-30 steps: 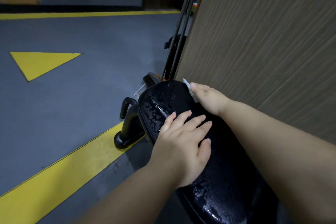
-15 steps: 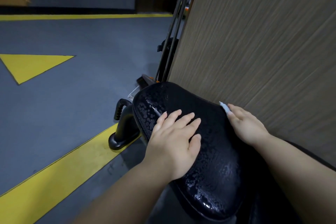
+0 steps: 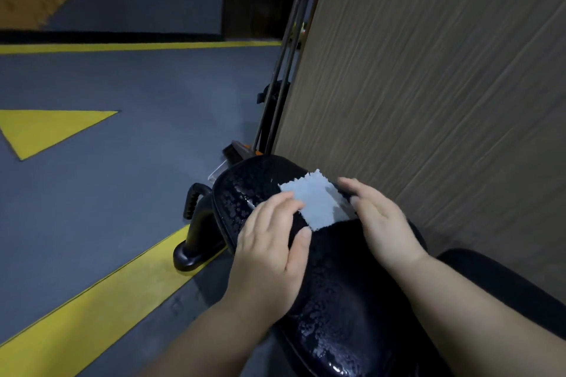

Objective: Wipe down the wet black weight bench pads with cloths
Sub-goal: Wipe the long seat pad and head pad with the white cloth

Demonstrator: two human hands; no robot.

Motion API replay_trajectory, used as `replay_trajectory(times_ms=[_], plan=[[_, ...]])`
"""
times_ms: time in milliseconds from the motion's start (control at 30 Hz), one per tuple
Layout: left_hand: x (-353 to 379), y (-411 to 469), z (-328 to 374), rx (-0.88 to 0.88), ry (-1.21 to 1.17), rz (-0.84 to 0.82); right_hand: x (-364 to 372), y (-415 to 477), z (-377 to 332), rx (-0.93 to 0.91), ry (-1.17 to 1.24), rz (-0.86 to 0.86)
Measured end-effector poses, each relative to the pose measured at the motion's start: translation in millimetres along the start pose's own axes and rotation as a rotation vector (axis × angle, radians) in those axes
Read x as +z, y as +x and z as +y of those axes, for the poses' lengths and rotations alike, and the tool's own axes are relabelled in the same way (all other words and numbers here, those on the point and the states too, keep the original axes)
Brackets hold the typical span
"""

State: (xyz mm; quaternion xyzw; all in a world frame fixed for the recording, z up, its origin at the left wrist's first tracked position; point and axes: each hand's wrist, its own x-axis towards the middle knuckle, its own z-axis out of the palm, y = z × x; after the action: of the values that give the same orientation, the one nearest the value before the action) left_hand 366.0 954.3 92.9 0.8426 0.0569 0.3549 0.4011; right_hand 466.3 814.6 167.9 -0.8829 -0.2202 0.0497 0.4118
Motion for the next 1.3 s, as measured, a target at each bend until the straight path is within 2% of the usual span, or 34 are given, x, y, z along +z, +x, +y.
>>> replay_trajectory(times_ms=[33,133,233,367,600,833,1033,1167,1300], plan=[[-0.3,3.2,2.0,0.019,0.020,-0.026,-5.0,-5.9,10.2,0.005,-0.159,0.048],[2.9,24.3,13.0,0.069,0.120,-0.205,-5.4,-17.5,31.5,0.076,-0.567,-0.066],[17.9,55.9,17.6,0.118,0.276,-0.416,-0.3,-20.0,31.8,0.080,-0.598,-0.048],[39.0,99.2,11.3,0.107,0.543,-0.780,-1.5,-19.2,29.9,0.079,-0.609,-0.030],[60.6,154.0,5.5,0.105,0.744,-0.967,-1.5,-17.4,27.1,0.076,-0.622,-0.039],[60.2,191.5,-20.3,-0.141,0.837,-0.995,-1.7,-14.9,29.9,0.085,-0.609,-0.036],[26.5,199.6,-41.5,-0.241,0.733,-0.981,-1.0,-12.1,30.6,0.088,-0.641,-0.045],[9.4,191.3,-54.1,-0.321,0.624,-0.905,0.8,-10.0,29.6,0.105,-0.673,-0.056],[-11.9,173.3,-72.5,-0.472,0.461,-0.710,1.1,-9.0,29.1,0.112,-0.693,-0.066]])
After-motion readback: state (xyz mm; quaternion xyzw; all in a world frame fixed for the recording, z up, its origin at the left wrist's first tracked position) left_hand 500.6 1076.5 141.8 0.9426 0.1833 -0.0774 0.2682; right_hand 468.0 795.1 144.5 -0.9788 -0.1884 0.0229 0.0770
